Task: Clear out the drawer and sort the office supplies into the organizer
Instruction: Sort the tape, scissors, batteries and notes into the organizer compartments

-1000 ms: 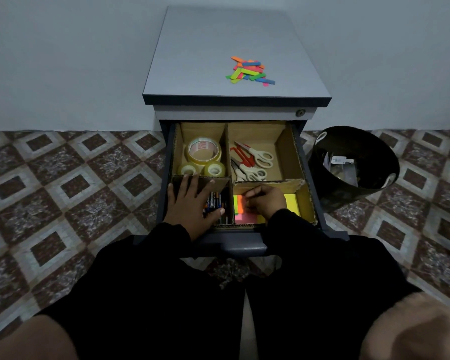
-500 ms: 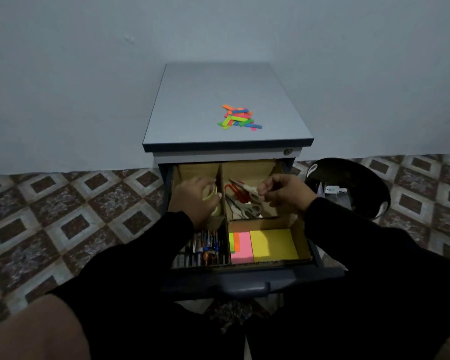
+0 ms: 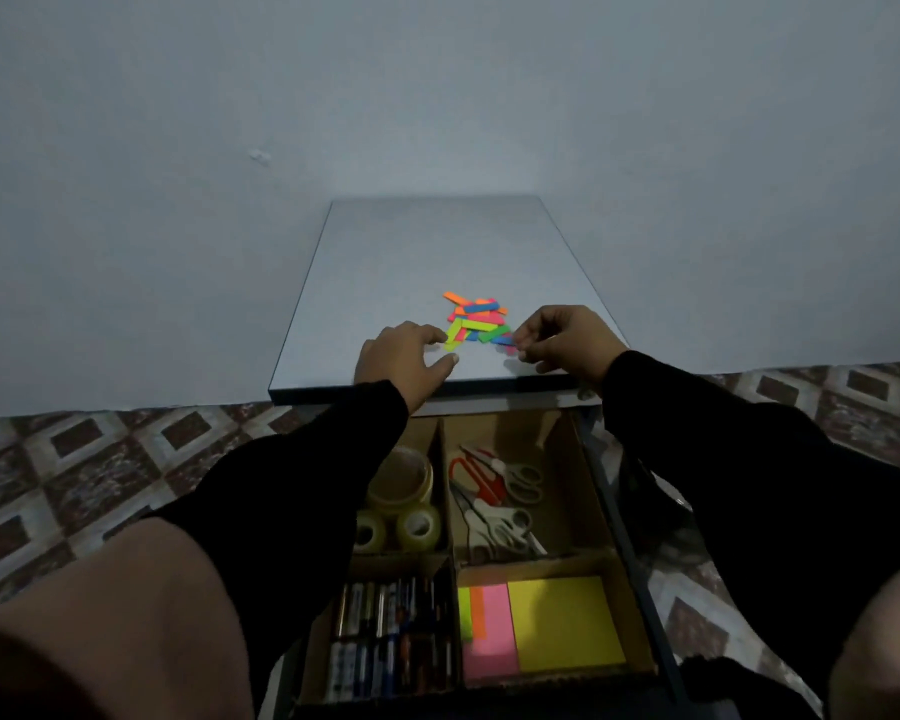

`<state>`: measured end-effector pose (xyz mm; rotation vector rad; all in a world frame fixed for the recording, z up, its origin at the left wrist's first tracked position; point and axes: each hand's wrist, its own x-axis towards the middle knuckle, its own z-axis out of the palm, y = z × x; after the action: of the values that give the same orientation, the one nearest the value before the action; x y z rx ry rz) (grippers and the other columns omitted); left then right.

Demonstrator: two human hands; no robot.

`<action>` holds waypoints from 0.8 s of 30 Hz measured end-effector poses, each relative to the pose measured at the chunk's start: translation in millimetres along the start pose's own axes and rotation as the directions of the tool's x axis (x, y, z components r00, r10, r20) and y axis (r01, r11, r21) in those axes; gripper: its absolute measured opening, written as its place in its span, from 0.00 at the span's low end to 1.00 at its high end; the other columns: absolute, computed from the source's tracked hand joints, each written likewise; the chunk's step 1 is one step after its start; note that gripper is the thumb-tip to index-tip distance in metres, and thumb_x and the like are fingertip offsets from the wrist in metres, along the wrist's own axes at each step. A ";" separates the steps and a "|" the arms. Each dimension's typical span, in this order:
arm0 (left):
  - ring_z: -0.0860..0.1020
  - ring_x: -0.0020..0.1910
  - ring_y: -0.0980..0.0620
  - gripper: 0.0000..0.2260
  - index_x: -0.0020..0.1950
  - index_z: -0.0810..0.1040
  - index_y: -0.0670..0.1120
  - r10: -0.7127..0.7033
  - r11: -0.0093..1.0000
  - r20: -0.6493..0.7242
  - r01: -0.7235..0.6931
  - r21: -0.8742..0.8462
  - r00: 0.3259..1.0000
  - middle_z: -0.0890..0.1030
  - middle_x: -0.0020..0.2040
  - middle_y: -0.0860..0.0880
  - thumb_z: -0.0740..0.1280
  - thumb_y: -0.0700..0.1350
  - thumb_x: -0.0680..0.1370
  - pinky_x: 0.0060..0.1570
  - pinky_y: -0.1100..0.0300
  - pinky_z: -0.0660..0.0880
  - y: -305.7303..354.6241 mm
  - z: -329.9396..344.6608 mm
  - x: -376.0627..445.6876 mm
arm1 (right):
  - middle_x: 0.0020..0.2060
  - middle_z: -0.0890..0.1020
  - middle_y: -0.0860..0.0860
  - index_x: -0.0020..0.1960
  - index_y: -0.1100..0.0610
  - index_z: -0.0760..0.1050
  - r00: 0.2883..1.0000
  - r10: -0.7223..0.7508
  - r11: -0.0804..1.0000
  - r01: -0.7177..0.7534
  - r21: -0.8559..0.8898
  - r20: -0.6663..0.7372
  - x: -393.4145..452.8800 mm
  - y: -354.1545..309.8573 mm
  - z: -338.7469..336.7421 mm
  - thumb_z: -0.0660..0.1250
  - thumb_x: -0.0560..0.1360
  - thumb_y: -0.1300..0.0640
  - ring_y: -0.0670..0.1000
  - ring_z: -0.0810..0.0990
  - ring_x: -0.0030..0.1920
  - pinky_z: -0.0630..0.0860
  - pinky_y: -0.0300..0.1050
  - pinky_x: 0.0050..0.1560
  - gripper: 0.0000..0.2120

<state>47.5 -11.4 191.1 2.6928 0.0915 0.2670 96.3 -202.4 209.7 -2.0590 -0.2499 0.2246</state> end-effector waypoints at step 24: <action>0.79 0.42 0.48 0.07 0.44 0.84 0.42 -0.271 0.924 0.110 0.290 -0.249 0.956 0.82 0.41 0.45 0.75 0.44 0.70 0.46 0.55 0.77 -18.2 -2.4 83.7 | 0.49 0.79 0.57 0.47 0.61 0.79 0.982 -0.188 0.827 0.147 -0.543 -0.021 82.2 -5.3 37.3 0.68 0.71 0.63 0.56 0.76 0.51 0.69 0.41 0.46 0.05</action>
<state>128.6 14.9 200.0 2.3838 0.3893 0.0831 165.0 -146.3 192.1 -2.5825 -0.4927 -0.0425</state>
